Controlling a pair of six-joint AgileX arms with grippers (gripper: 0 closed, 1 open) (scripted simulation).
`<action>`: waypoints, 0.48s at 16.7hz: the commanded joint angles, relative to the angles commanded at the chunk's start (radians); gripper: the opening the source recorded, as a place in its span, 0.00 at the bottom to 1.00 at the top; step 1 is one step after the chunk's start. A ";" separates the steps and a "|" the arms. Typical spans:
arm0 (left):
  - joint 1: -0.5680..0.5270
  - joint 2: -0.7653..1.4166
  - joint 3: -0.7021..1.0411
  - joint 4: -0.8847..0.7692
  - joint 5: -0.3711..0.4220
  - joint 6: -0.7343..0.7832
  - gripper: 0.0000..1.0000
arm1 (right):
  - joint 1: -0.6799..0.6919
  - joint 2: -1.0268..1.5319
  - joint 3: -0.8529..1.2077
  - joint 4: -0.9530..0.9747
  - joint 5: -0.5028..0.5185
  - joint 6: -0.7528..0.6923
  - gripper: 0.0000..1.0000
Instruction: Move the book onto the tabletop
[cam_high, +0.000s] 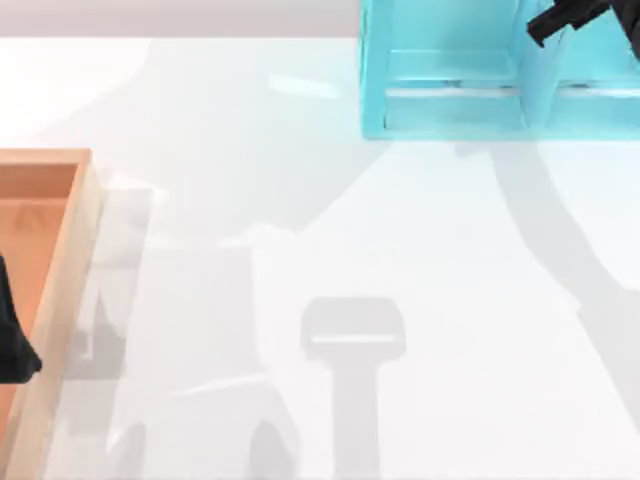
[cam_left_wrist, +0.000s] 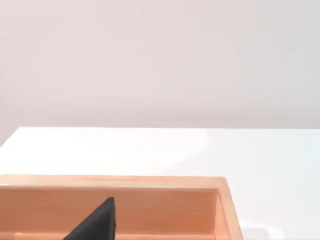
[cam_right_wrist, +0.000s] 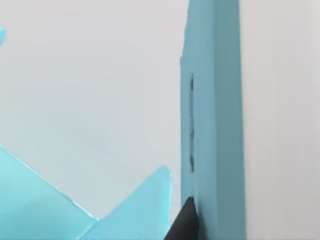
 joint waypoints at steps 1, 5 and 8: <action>0.000 0.000 0.000 0.000 0.000 0.000 1.00 | 0.088 0.036 0.010 0.004 0.071 -0.064 0.00; 0.000 0.000 0.000 0.000 0.000 0.000 1.00 | 0.404 0.206 0.030 -0.002 0.331 -0.293 0.00; 0.000 0.000 0.000 0.000 0.000 0.000 1.00 | 0.571 0.329 0.033 -0.017 0.482 -0.422 0.00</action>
